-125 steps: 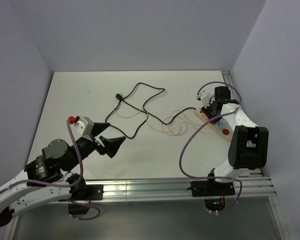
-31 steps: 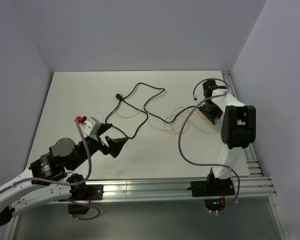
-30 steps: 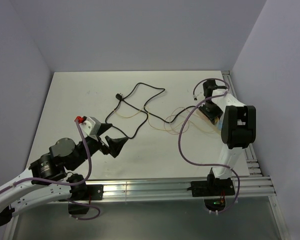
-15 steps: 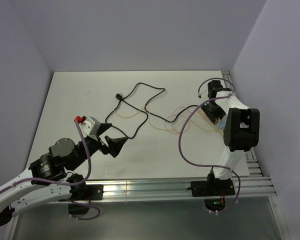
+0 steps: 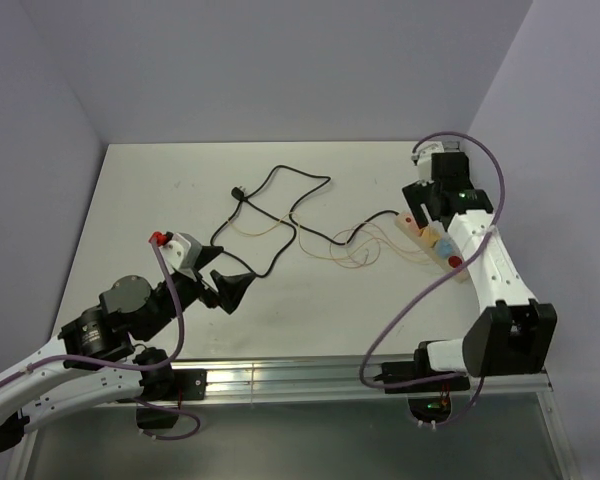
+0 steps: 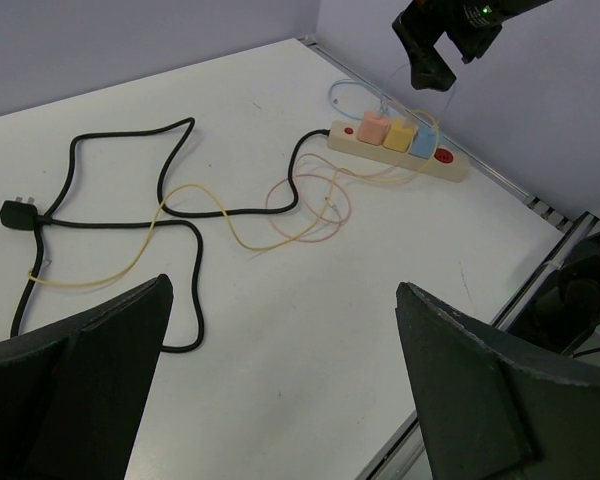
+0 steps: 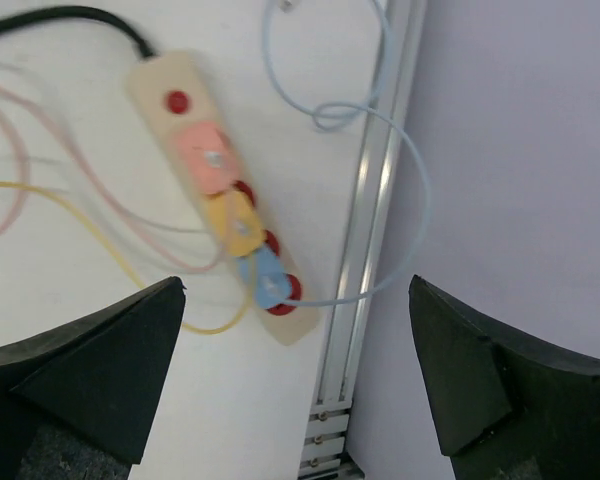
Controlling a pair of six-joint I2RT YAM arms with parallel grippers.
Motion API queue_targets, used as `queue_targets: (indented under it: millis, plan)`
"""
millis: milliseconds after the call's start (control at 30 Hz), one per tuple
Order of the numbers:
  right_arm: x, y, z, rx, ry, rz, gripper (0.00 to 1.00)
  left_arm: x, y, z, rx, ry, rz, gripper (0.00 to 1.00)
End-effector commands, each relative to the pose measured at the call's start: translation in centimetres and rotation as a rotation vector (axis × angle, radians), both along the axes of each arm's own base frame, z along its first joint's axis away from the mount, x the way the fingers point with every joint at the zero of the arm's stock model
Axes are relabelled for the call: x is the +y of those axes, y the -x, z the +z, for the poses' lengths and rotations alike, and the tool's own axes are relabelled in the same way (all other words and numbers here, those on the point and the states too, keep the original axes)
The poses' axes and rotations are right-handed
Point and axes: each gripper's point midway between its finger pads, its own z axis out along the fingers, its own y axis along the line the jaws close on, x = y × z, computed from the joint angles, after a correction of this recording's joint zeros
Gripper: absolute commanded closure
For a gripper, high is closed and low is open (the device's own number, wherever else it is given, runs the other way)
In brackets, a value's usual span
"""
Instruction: Insert the plug
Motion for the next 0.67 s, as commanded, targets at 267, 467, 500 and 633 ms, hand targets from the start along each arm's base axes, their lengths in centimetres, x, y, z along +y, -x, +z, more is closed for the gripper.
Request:
queue_targets:
  millis: [267, 467, 500, 633]
  plan:
    - [4.8, 3.9, 3.3, -0.363, -0.258, -0.484, 0.0, -2.5, -0.5, -0.9, 0.126, 0.013, 0.0, 0.0]
    - [10.1, 6.9, -2.9, -0.318, -0.602, -0.519, 0.0, -4.0, -0.3, -2.9, 0.361, 0.11, 0.047, 0.01]
    - [11.0, 6.9, -1.6, -0.383, -0.7, -0.475, 0.0, -4.2, -0.2, -3.3, 0.39, 0.128, 0.049, 0.01]
    - [12.3, 9.1, -2.7, -0.439, -0.862, -0.397, 0.0, -5.4, 1.2, -5.7, 0.574, 0.273, 0.014, 0.0]
